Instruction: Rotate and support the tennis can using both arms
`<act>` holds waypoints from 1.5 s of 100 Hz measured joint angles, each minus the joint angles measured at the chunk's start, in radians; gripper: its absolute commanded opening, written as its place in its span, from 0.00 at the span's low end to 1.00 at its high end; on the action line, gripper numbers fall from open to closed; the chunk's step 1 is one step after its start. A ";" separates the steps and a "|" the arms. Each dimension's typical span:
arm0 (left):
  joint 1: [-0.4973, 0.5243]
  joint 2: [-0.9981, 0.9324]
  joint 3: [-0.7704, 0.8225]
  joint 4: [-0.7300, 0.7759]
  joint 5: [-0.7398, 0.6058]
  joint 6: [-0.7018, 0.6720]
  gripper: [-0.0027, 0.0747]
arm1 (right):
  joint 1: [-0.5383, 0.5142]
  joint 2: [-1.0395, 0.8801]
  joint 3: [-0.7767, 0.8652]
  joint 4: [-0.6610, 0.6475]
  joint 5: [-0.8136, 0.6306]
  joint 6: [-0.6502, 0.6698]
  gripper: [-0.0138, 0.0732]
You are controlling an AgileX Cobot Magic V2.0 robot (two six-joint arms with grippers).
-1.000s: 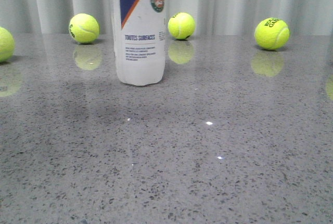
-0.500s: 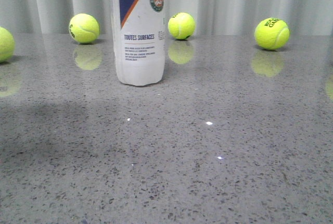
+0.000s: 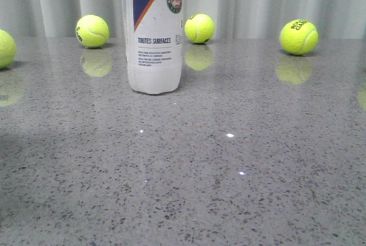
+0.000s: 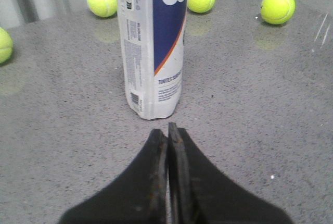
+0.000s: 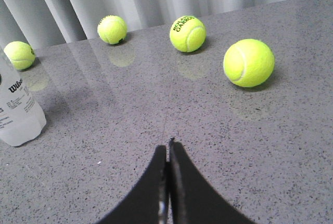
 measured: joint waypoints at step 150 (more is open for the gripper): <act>0.613 -0.699 0.589 0.045 -0.175 -0.050 0.01 | 0.000 0.000 0.000 -0.002 -0.004 0.000 0.08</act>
